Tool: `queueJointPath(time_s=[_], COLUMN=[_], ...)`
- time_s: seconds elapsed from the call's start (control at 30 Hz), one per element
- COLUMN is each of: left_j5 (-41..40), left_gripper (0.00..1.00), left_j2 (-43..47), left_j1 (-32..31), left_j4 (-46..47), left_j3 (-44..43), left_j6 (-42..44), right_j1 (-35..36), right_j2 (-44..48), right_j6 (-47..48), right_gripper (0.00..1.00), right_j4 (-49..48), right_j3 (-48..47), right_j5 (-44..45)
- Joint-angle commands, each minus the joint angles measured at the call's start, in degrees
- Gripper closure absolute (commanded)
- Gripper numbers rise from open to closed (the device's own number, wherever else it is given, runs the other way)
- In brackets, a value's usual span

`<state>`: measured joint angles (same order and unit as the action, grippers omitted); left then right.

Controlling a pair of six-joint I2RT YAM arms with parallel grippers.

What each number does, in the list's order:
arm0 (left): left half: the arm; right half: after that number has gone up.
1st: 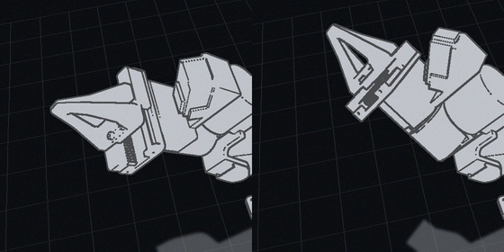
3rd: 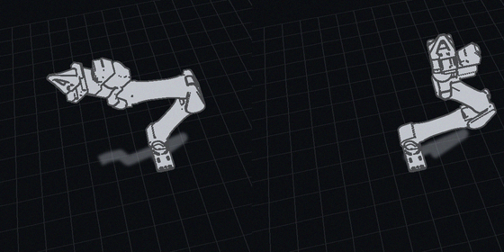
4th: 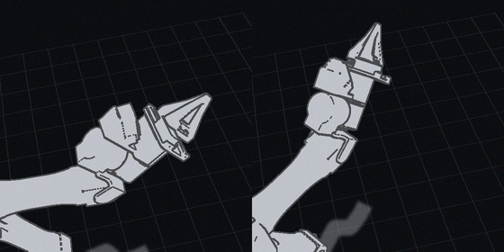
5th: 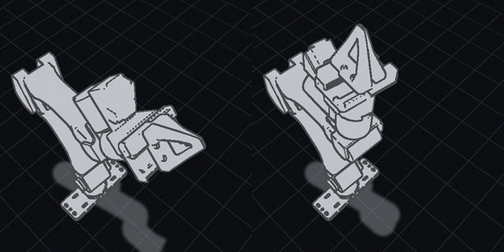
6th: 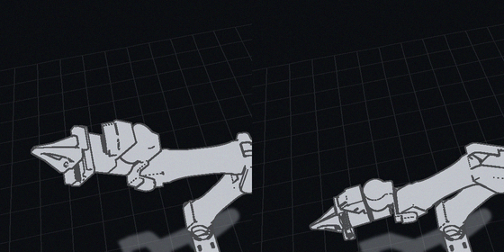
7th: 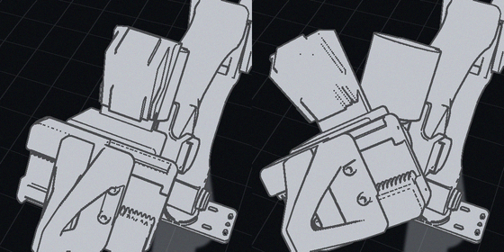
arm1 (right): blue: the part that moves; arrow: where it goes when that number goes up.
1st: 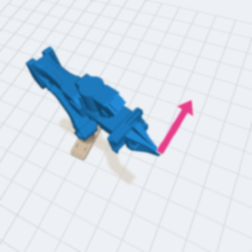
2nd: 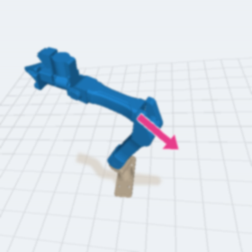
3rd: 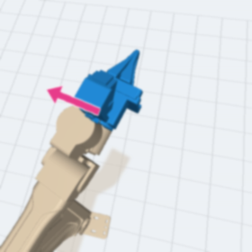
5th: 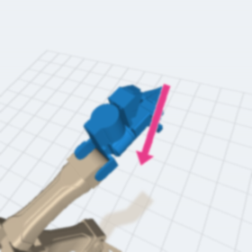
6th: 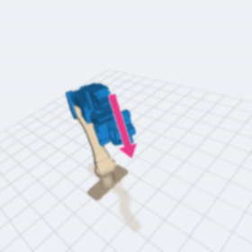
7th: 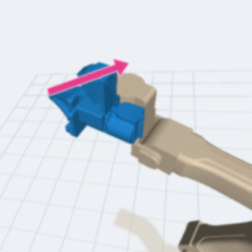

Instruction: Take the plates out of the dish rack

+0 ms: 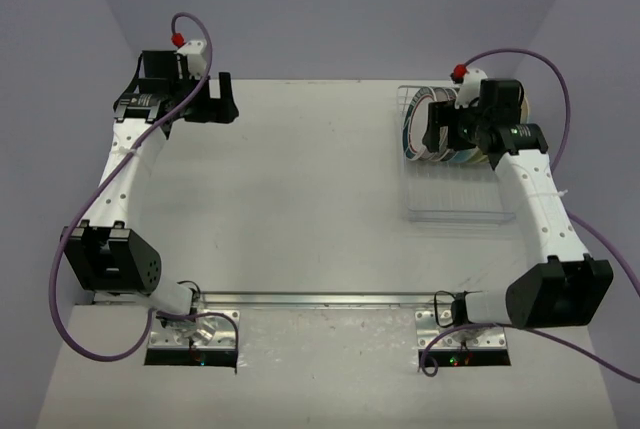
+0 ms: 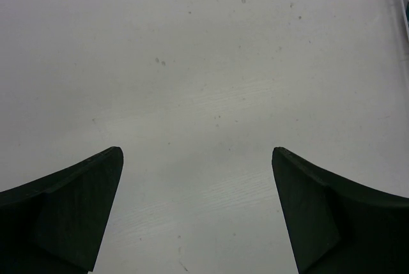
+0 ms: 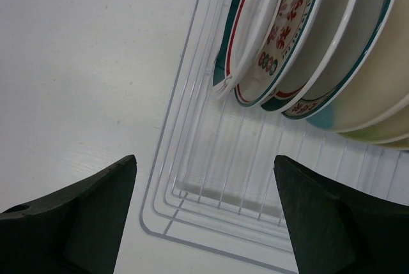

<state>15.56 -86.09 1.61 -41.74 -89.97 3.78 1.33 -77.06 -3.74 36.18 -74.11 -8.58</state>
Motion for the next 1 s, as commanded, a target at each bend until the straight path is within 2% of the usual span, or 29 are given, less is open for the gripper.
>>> queueJointPath(time_s=[0.0, 0.17, 0.3, 0.5, 0.83, 0.97], left_j5=[-7.0, -11.9, -13.7, -16.8, -18.5, -18.8], left_gripper=[0.00, 0.00, 0.00, 0.00, 0.00, 0.00], left_j2=[2.6, 3.3, 4.9, 6.2, 6.7, 6.7], left_j1=[0.3, 0.4, 0.4, 0.4, 0.4, 0.4], left_j4=[2.9, 3.1, 3.1, 3.3, 3.6, 3.8], left_j3=[-0.2, 0.3, 1.3, 2.6, 3.3, 3.6], left_j6=[-1.9, -3.2, -3.2, -3.1, -3.2, -3.2], right_j1=[1.3, 4.2, 5.3, 5.5, 5.6, 5.6], right_j2=[-3.4, -9.6, -16.5, -21.1, -25.5, -27.7], right_j6=[-0.8, -2.0, -5.5, -6.5, -5.7, -4.6], right_gripper=[0.15, 0.25, 0.39, 0.50, 0.54, 0.59], right_j4=[-3.0, -3.3, -1.9, -2.3, -3.9, -5.0], right_j3=[-7.3, -13.9, -21.0, -23.0, -22.2, -22.4], right_j5=[4.0, 9.1, 15.1, 18.9, 21.9, 24.6])
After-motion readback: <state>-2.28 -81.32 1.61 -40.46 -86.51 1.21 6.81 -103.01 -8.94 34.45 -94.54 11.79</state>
